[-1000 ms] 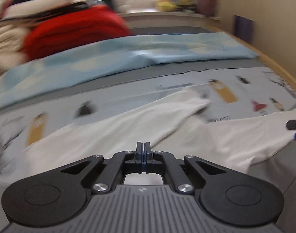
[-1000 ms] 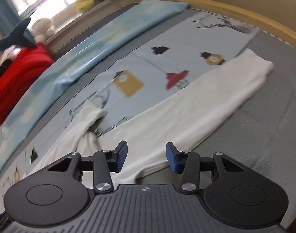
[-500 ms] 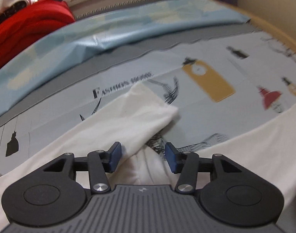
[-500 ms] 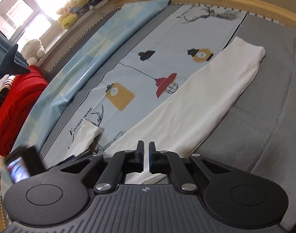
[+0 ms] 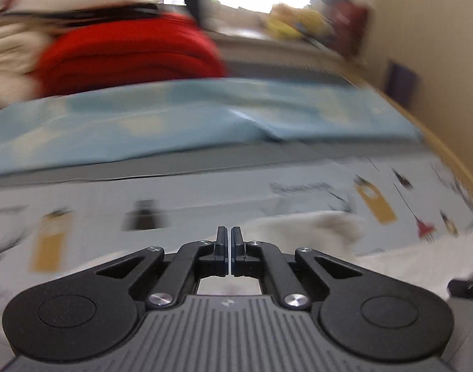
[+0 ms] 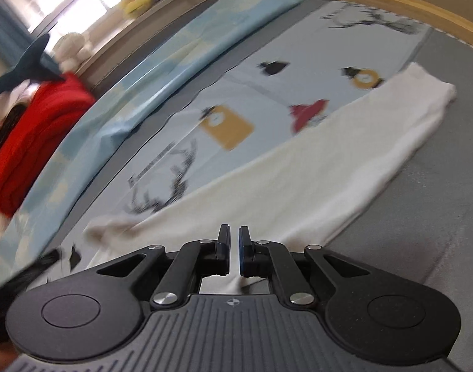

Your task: Fold small clothes

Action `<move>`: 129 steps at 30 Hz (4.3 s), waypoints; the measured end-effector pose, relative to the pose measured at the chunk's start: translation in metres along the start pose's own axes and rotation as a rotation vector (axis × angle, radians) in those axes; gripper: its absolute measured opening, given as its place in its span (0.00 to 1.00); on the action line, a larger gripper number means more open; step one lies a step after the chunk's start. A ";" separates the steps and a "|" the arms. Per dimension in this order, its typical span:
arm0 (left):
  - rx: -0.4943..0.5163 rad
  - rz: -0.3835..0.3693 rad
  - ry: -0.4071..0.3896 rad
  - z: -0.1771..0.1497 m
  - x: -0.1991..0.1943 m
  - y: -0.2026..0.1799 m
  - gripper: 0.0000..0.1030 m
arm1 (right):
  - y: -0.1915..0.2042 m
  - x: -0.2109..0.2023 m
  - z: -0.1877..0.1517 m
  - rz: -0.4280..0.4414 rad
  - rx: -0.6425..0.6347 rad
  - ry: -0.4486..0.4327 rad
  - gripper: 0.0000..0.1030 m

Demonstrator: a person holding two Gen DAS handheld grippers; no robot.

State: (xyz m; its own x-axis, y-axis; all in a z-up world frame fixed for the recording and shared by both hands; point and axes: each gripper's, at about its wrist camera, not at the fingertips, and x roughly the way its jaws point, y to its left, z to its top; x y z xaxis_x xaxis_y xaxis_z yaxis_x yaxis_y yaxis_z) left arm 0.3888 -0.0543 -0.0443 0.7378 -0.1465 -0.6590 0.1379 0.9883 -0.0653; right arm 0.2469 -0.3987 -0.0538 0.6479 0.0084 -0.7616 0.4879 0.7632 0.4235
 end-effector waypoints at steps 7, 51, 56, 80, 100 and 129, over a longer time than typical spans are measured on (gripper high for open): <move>-0.245 0.105 0.014 -0.056 -0.070 0.146 0.00 | 0.042 0.027 -0.034 0.013 -0.142 0.093 0.06; -0.318 0.527 0.240 -0.106 -0.069 0.245 0.41 | 0.043 0.092 -0.072 -0.188 -0.241 0.276 0.06; -0.064 0.218 0.127 -0.088 -0.048 0.162 0.46 | 0.046 0.092 -0.072 -0.198 -0.250 0.272 0.06; -0.315 0.678 0.121 -0.097 -0.084 0.301 0.03 | 0.088 0.076 -0.063 -0.093 -0.272 0.239 0.12; -0.214 0.127 0.162 -0.101 0.012 0.199 0.45 | 0.084 0.090 -0.022 0.008 -0.310 0.063 0.21; -0.162 0.021 0.148 -0.081 0.040 0.171 0.29 | 0.093 0.131 -0.003 -0.019 -0.429 -0.030 0.39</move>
State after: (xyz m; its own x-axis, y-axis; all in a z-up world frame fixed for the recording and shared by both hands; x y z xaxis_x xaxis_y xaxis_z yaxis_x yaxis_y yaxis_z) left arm 0.3883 0.1128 -0.1422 0.6326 -0.1300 -0.7635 0.0071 0.9867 -0.1622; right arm 0.3748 -0.3250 -0.1156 0.6611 -0.0218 -0.7500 0.2167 0.9625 0.1630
